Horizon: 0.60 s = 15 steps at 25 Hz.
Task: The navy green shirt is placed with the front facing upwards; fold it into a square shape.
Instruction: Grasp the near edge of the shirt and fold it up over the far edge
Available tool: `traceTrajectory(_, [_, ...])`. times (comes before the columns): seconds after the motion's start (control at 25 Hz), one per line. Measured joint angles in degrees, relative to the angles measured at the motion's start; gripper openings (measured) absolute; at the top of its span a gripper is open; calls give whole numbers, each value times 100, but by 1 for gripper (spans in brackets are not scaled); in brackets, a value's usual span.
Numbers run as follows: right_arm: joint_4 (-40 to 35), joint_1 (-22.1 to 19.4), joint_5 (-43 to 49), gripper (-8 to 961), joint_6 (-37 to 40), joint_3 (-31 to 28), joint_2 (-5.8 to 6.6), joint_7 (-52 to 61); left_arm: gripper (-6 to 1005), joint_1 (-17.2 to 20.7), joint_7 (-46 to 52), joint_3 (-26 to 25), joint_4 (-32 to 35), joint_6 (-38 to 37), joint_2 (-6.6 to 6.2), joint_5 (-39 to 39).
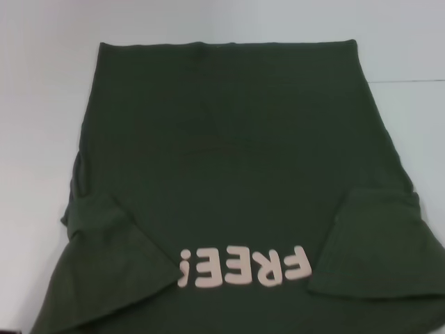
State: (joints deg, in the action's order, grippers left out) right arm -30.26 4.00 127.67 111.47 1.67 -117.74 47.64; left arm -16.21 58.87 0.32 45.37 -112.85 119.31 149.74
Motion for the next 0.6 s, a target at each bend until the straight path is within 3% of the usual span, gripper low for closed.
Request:
traceTrajectory(0.36, [250,-512,28,36,215,13,-10,-776,33,322,-274,-10,229,-338,63,-39])
traceTrajectory(0.6, [430,-165,-7,35,126,-332,-8,-542,33,56,-219,-183,112,-164,24,-182])
